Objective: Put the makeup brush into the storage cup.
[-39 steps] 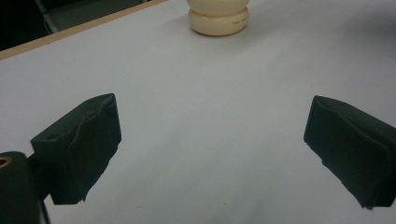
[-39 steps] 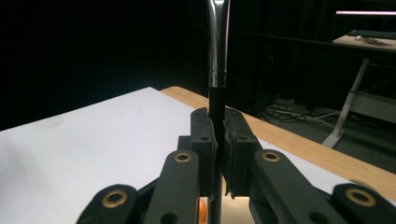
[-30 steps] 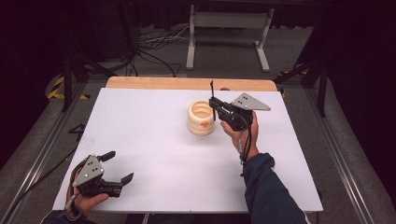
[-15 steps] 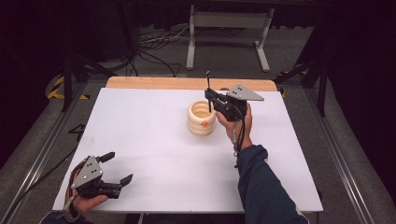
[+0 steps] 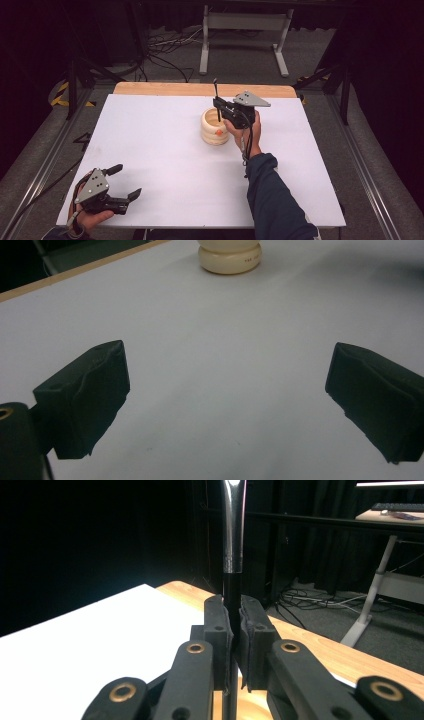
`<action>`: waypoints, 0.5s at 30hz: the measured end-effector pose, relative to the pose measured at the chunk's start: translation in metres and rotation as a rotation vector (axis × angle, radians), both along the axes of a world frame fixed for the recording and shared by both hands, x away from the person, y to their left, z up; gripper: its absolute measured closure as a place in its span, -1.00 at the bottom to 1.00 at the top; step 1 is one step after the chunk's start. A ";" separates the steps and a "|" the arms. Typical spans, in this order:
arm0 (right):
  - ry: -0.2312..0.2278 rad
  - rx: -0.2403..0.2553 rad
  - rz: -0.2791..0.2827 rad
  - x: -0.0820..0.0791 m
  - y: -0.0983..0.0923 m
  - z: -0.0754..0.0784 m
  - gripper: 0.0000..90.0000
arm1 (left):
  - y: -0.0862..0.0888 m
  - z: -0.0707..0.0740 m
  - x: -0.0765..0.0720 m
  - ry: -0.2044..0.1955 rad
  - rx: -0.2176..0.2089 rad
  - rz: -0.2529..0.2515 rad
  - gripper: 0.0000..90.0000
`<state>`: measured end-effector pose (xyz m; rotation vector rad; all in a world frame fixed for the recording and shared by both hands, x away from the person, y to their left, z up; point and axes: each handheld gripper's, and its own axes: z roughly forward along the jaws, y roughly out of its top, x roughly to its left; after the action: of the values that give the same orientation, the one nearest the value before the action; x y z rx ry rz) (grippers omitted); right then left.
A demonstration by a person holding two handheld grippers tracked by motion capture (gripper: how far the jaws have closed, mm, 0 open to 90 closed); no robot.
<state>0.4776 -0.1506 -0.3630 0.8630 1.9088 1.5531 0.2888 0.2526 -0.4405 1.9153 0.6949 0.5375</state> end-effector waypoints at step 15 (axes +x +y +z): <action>0.033 -0.010 -0.026 0.002 -0.001 -0.014 0.87 | 0.000 0.000 0.000 0.005 -0.003 -0.004 -0.89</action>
<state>0.4797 -0.1516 -0.3766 0.9110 1.9193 1.5223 0.2888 0.2523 -0.4402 1.9157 0.6942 0.5293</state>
